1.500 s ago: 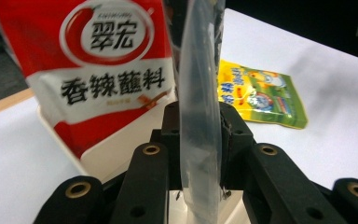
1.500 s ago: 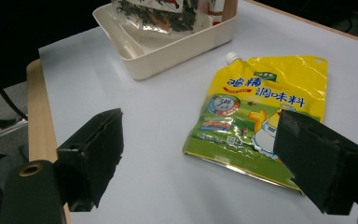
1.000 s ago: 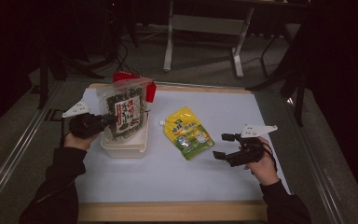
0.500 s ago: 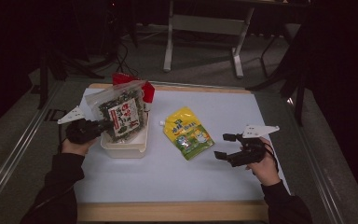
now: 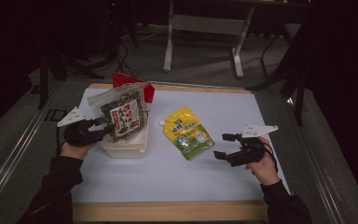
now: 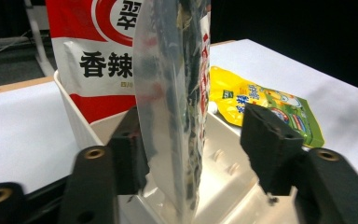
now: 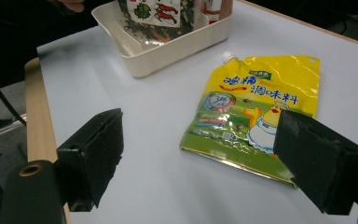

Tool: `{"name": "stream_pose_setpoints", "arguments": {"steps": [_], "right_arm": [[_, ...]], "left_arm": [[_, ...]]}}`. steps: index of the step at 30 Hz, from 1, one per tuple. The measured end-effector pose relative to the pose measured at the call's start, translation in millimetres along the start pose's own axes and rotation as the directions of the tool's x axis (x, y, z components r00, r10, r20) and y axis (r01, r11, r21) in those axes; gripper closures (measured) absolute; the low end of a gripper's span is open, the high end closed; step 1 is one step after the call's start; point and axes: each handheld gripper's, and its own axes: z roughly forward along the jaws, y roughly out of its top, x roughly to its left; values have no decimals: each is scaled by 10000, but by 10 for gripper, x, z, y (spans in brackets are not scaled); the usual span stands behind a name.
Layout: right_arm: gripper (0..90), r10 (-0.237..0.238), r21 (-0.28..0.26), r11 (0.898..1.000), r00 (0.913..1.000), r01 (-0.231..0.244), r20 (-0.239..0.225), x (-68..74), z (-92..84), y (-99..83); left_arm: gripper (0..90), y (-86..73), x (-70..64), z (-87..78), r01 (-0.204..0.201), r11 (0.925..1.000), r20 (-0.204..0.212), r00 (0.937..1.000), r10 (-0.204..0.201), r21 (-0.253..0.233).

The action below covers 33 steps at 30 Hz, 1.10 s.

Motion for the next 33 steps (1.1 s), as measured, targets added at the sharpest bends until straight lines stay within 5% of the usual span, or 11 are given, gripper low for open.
{"name": "stream_pose_setpoints", "arguments": {"steps": [6, 13, 23, 30, 33], "right_arm": [[173, -59, 93, 9999, 10000, 58, 72, 0, 24, 0], [175, -98, 99, 9999, 9999, 97, 125, -7, 58, -10], [137, 514, -114, 9986, 9982, -511, 294, -47, 87, -22], [141, 400, -271, 9989, 9970, -383, 658, -43, 178, 28], [249, -12, 11, 10000, 9957, 11, 924, -48, 259, 61]], "left_arm": [[348, -8, -55, -101, 50, 9999, -389, 9992, -55, -110], [46, -49, -153, -230, 160, 9995, -540, 9984, -174, -273], [24, -177, -560, -459, -53, 9971, -150, 9999, 42, -760], [24, -246, -896, -488, -437, 9951, 231, 9987, 459, -886], [24, -308, -1016, -456, -382, 9947, 504, 9978, 431, -954]]}}
